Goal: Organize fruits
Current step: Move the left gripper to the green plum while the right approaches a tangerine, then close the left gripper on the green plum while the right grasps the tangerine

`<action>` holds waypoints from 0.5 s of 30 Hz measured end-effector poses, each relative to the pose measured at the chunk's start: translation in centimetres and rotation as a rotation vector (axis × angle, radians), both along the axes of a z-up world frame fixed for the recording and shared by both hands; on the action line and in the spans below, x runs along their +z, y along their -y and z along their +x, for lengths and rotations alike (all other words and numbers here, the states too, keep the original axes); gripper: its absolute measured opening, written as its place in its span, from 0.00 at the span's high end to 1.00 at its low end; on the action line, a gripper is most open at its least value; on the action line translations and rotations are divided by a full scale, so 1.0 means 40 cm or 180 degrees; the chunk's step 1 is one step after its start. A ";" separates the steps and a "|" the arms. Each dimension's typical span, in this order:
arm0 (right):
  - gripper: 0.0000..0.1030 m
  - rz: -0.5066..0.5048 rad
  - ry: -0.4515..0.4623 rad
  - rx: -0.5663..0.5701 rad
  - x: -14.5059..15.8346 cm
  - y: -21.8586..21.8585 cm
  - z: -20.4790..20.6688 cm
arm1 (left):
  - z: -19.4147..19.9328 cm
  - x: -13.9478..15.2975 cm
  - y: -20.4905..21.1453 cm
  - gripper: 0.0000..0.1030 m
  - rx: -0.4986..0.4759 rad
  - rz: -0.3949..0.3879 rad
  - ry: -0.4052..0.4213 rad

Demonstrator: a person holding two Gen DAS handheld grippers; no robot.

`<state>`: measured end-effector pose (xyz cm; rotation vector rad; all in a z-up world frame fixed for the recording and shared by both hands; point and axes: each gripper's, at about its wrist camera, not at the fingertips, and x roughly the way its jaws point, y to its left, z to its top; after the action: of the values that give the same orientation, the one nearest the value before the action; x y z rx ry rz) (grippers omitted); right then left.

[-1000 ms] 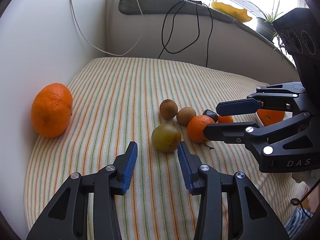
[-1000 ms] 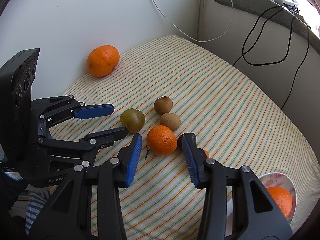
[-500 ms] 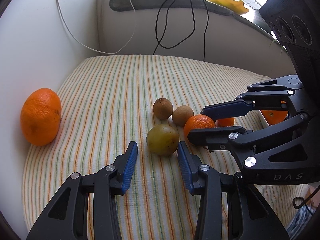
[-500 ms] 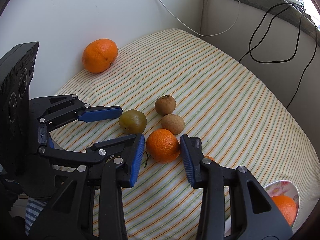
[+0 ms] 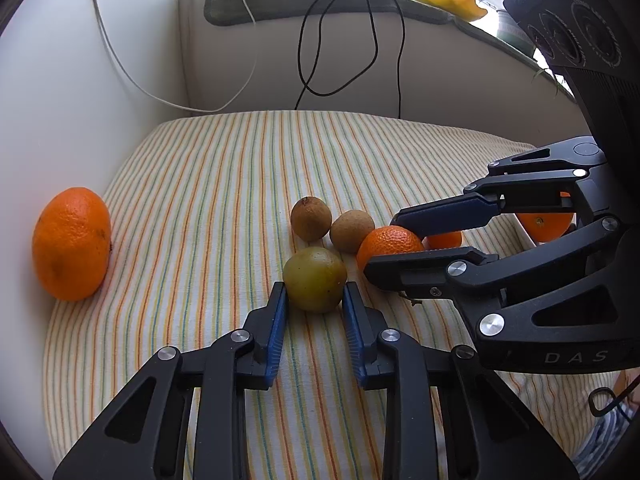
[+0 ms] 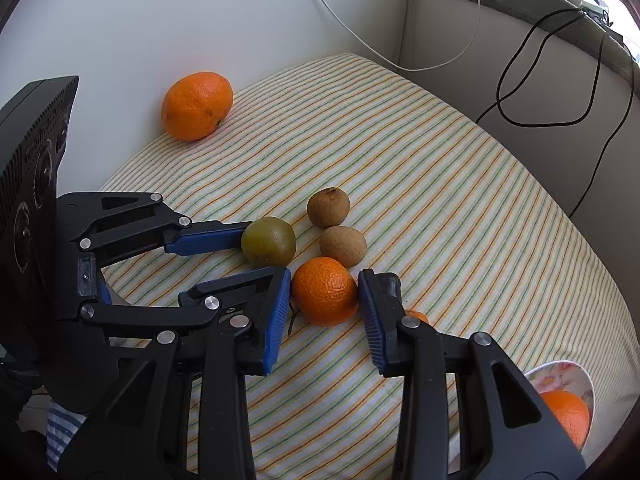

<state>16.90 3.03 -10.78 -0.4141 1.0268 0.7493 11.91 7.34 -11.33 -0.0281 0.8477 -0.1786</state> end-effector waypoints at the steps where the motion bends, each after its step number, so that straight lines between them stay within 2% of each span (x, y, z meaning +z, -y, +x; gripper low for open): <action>1: 0.65 0.0019 -0.0004 -0.0011 0.002 0.004 0.000 | -0.003 0.000 0.000 0.75 0.0002 0.0000 0.0005; 15: 0.65 0.0245 0.0021 -0.0064 0.052 0.068 -0.022 | -0.052 0.024 -0.007 0.75 0.0058 -0.0111 0.0074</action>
<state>16.02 0.32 -8.68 -0.3391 0.9913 0.7665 9.84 7.62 -10.37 -0.0663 0.8210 -0.1763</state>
